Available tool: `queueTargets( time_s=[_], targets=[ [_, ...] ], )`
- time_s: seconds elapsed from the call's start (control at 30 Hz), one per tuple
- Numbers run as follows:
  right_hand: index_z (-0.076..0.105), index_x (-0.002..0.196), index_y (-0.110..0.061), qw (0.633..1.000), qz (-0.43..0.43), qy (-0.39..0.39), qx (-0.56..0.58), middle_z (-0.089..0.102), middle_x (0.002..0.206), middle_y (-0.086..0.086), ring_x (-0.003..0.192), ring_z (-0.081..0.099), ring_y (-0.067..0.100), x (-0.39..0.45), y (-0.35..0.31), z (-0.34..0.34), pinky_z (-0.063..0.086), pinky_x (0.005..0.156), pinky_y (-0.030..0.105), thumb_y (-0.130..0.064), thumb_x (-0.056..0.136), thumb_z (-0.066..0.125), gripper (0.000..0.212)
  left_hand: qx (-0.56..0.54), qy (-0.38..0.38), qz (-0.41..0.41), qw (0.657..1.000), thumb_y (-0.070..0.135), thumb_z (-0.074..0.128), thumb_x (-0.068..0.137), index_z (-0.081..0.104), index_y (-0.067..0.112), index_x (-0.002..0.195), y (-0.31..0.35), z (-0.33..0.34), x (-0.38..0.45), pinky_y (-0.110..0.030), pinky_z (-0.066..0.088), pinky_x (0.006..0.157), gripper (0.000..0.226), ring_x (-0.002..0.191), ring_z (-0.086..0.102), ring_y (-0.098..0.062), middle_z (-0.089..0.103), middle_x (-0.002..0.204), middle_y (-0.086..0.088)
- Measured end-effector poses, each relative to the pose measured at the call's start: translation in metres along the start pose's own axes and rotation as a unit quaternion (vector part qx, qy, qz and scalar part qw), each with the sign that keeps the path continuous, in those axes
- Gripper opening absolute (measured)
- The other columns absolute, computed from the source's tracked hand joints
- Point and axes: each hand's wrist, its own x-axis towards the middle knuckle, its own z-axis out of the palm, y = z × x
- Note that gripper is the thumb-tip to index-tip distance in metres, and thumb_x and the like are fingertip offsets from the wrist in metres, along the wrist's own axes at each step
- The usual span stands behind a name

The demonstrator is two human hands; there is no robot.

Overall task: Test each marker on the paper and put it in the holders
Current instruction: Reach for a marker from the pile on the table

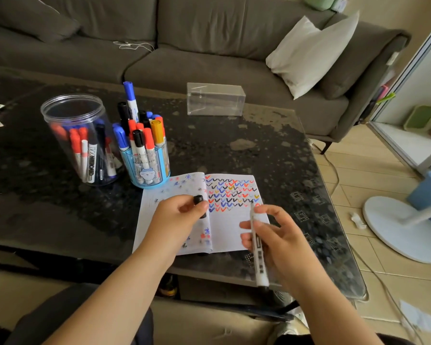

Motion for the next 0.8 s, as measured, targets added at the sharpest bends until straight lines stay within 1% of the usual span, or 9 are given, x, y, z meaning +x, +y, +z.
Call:
queueTargets(
  time_s=[0.1, 0.2, 0.27, 0.33, 0.4, 0.47, 0.57, 0.63, 0.8],
  targets=[
    [0.068, 0.098, -0.003, 0.993, 0.026, 0.004, 0.117, 0.071, 0.087, 0.020, 0.072, 0.069, 0.019, 0.021, -0.001, -0.007, 0.057, 0.065, 0.021, -0.004, 0.094, 0.047, 0.021, 0.075, -0.020, 0.033, 0.996, 0.030, 0.065, 0.086, 0.065, 0.029, 0.084, -0.004, 0.004, 0.011, -0.015, 0.039, 0.062, 0.002, 0.082, 0.058, -0.003, 0.064, 0.083, 0.015],
    [0.067, 0.104, -0.004, 0.990, 0.019, -0.029, 0.137, 0.070, 0.086, 0.015, 0.079, 0.069, 0.018, 0.037, 0.006, -0.012, 0.056, 0.071, 0.021, -0.001, 0.086, 0.054, 0.023, 0.145, -0.035, 0.055, 0.987, 0.028, 0.067, 0.084, 0.068, 0.025, 0.097, -0.009, 0.009, 0.024, -0.017, 0.044, 0.073, 0.014, 0.086, 0.059, -0.005, 0.066, 0.093, 0.013],
    [0.064, 0.100, -0.009, 0.998, -0.005, -0.028, 0.064, 0.069, 0.082, 0.010, 0.074, 0.065, 0.013, 0.049, 0.013, -0.013, 0.054, 0.070, 0.020, -0.002, 0.091, 0.052, 0.016, 0.162, -0.045, 0.074, 0.983, 0.026, 0.069, 0.083, 0.067, 0.026, 0.100, -0.014, 0.012, 0.030, -0.012, 0.043, 0.072, 0.017, 0.085, 0.058, -0.003, 0.063, 0.095, 0.014],
    [0.060, 0.094, -0.009, 0.997, -0.039, -0.001, -0.068, 0.064, 0.072, 0.005, 0.065, 0.056, 0.010, 0.062, 0.018, -0.012, 0.048, 0.066, 0.022, -0.017, 0.095, 0.052, 0.011, 0.163, -0.053, 0.087, 0.981, 0.024, 0.069, 0.083, 0.065, 0.030, 0.096, -0.020, 0.015, 0.034, -0.005, 0.040, 0.067, 0.015, 0.078, 0.056, 0.002, 0.061, 0.092, 0.016],
    [0.060, 0.089, -0.011, 0.980, -0.078, 0.023, -0.182, 0.058, 0.062, 0.001, 0.058, 0.049, 0.007, 0.075, 0.019, -0.011, 0.041, 0.062, 0.020, -0.038, 0.094, 0.045, 0.032, 0.163, -0.053, 0.101, 0.980, 0.023, 0.068, 0.083, 0.064, 0.032, 0.093, -0.024, 0.018, 0.037, -0.008, 0.043, 0.070, 0.014, 0.080, 0.058, 0.001, 0.064, 0.093, 0.015],
    [0.064, 0.086, -0.016, 0.968, -0.106, 0.030, -0.226, 0.055, 0.057, -0.003, 0.055, 0.049, 0.004, 0.085, 0.018, -0.010, 0.038, 0.058, 0.017, -0.047, 0.091, 0.038, 0.040, 0.169, -0.054, 0.129, 0.976, 0.022, 0.067, 0.084, 0.067, 0.029, 0.095, -0.026, 0.023, 0.039, -0.013, 0.047, 0.074, 0.013, 0.081, 0.061, -0.002, 0.067, 0.092, 0.014],
    [0.066, 0.077, -0.011, 0.958, -0.126, 0.041, -0.254, 0.053, 0.053, -0.006, 0.052, 0.047, 0.003, 0.101, 0.025, -0.010, 0.038, 0.053, 0.016, -0.028, 0.095, 0.052, 0.028, 0.205, -0.060, 0.163, 0.963, 0.024, 0.063, 0.087, 0.064, 0.027, 0.098, -0.028, 0.032, 0.039, -0.017, 0.047, 0.068, 0.012, 0.073, 0.056, -0.002, 0.061, 0.081, 0.017],
    [0.058, 0.070, -0.008, 0.948, -0.144, 0.049, -0.278, 0.051, 0.052, -0.007, 0.049, 0.043, 0.004, 0.110, 0.033, -0.011, 0.035, 0.049, 0.018, -0.015, 0.091, 0.059, 0.022, 0.238, -0.055, 0.183, 0.952, 0.027, 0.059, 0.090, 0.060, 0.026, 0.102, -0.032, 0.038, 0.039, -0.026, 0.049, 0.074, 0.012, 0.081, 0.057, -0.007, 0.064, 0.091, 0.011],
    [0.038, 0.060, -0.013, 0.943, -0.193, 0.075, -0.259, 0.038, 0.049, -0.011, 0.046, 0.031, 0.003, 0.115, 0.046, -0.018, 0.026, 0.045, 0.015, -0.006, 0.087, 0.060, 0.035, 0.255, -0.017, 0.205, 0.945, 0.031, 0.056, 0.090, 0.057, 0.025, 0.101, -0.036, 0.045, 0.041, -0.030, 0.048, 0.074, 0.012, 0.083, 0.057, -0.012, 0.065, 0.096, 0.005]
  ],
)
